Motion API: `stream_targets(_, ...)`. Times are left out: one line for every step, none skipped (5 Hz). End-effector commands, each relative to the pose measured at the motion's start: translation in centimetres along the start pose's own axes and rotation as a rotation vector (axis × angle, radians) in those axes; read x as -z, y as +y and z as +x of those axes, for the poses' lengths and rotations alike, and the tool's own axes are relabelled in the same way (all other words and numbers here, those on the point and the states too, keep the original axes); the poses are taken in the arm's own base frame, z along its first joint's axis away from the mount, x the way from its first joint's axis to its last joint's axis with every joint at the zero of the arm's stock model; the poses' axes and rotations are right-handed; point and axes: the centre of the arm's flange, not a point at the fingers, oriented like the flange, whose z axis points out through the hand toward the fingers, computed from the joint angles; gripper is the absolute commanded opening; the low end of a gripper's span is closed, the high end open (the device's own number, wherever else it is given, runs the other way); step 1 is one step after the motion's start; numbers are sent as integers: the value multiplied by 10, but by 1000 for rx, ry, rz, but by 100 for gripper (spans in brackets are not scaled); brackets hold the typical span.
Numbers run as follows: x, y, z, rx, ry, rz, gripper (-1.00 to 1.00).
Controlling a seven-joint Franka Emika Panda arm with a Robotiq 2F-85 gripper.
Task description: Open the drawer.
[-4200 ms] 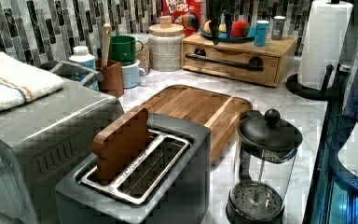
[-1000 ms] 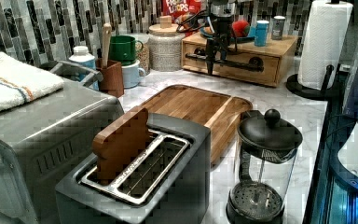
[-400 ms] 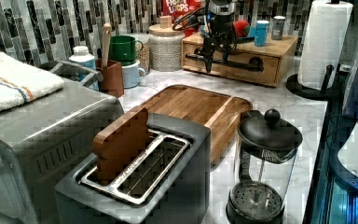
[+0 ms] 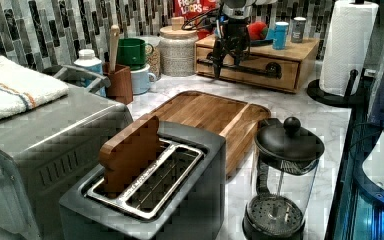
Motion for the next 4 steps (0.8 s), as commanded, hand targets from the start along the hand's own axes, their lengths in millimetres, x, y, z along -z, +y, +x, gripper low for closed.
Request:
stream_targets(-11, -231, -38, 223, -120, 155, 100)
stream_targets(0, -257, -39, 204, -127, 145, 100)
stream_targets(1, -283, -45, 182, -91, 122, 100)
stream_targets(0, -300, -43, 169, -104, 114, 100)
